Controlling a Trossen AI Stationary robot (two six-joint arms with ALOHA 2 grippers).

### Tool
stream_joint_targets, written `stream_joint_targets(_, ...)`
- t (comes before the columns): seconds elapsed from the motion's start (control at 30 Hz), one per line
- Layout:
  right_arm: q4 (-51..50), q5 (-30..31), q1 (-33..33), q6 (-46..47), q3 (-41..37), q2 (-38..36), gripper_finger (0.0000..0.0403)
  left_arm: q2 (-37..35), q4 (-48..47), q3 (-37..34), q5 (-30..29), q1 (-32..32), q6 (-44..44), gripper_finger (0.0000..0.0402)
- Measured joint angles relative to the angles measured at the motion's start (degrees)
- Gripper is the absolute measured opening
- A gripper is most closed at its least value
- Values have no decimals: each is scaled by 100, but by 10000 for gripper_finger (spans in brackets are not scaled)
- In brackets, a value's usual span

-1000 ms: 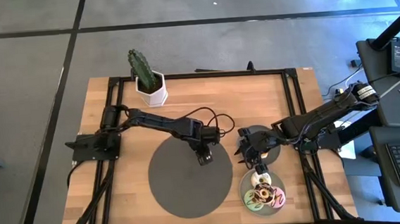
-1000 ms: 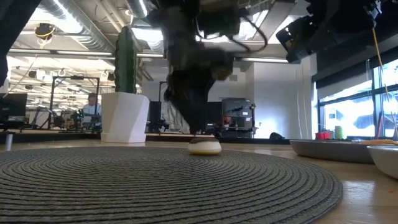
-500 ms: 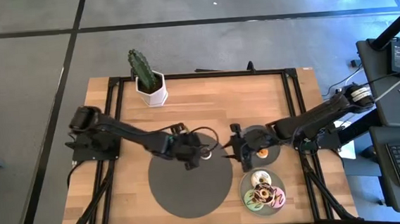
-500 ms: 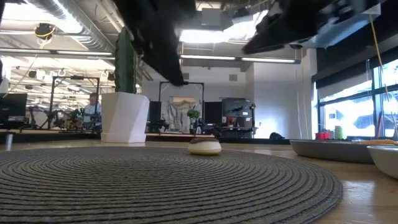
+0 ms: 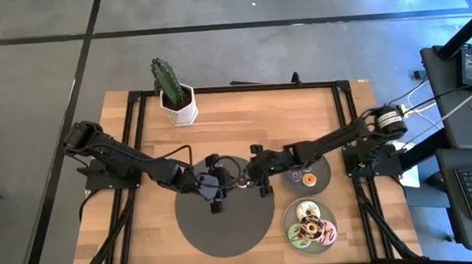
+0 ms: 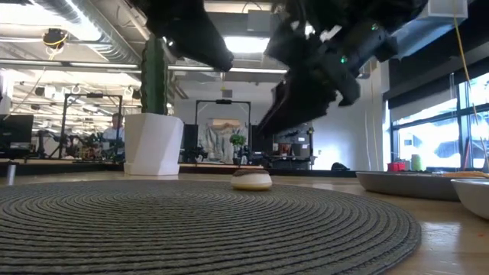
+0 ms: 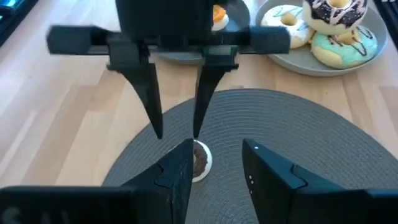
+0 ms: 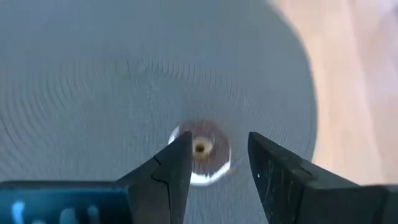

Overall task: Pick & Place donuts
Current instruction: Put the small black donut on the dark gray plate

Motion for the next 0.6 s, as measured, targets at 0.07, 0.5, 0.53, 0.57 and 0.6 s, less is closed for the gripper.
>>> stream_joint_targets(0.07,-133,-75,-51,-3,159,221,158,0,-24,-1,18,17,-41,134)
stream_joint_targets(0.5,-520,-91,-281,36,627,885,139,0,-194,-1,92,9,-101,130)
stream_joint_targets(0.53,-562,-93,-294,90,627,897,133,0,-195,-1,94,9,-102,130)
stream_joint_targets(0.57,-553,-123,-304,102,627,916,127,0,-195,-1,92,9,-103,129)
stream_joint_targets(0.6,-535,-193,-308,108,627,931,121,0,-200,-1,92,9,-103,129)
